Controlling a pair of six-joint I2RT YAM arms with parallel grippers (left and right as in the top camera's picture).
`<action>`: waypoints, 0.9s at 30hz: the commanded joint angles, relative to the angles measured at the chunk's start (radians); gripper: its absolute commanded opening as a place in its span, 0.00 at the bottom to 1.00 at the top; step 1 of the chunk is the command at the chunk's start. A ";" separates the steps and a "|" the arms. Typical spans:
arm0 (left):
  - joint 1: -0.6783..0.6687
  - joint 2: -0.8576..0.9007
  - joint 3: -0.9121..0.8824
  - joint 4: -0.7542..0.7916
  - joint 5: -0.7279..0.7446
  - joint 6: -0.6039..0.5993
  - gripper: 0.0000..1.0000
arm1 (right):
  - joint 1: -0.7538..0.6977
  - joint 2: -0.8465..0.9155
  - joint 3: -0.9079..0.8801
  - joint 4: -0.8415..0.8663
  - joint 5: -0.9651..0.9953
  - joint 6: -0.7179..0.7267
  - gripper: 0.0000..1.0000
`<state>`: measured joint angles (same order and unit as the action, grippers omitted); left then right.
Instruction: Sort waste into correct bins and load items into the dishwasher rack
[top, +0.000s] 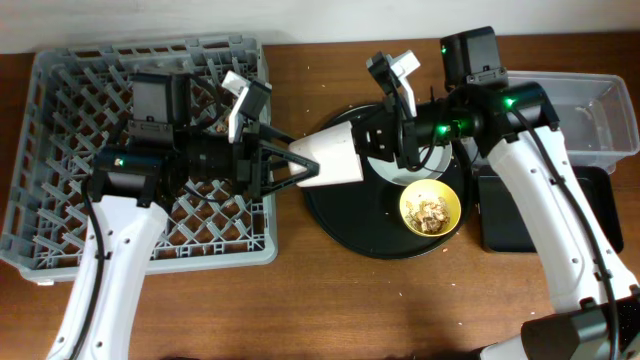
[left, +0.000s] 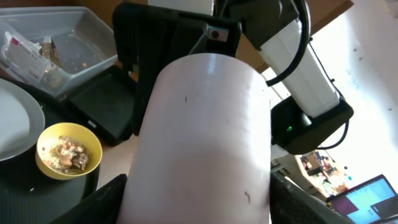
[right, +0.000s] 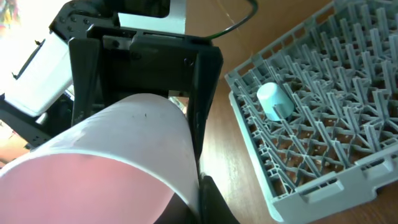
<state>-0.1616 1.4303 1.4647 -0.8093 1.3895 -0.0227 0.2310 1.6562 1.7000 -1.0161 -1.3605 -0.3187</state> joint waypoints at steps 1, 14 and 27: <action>-0.004 -0.005 0.011 0.009 0.040 0.008 0.65 | 0.032 0.002 0.007 0.004 -0.016 -0.014 0.04; 0.296 -0.036 -0.006 -0.482 -1.506 -0.375 0.58 | -0.142 -0.040 0.006 -0.237 0.631 0.227 0.72; 0.296 0.258 0.048 -0.464 -1.215 -0.257 0.85 | -0.085 -0.040 -0.014 -0.282 0.873 0.291 0.77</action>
<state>0.1314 1.6852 1.4597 -1.2644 0.0772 -0.3851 0.1394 1.6390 1.7023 -1.2911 -0.6376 -0.0784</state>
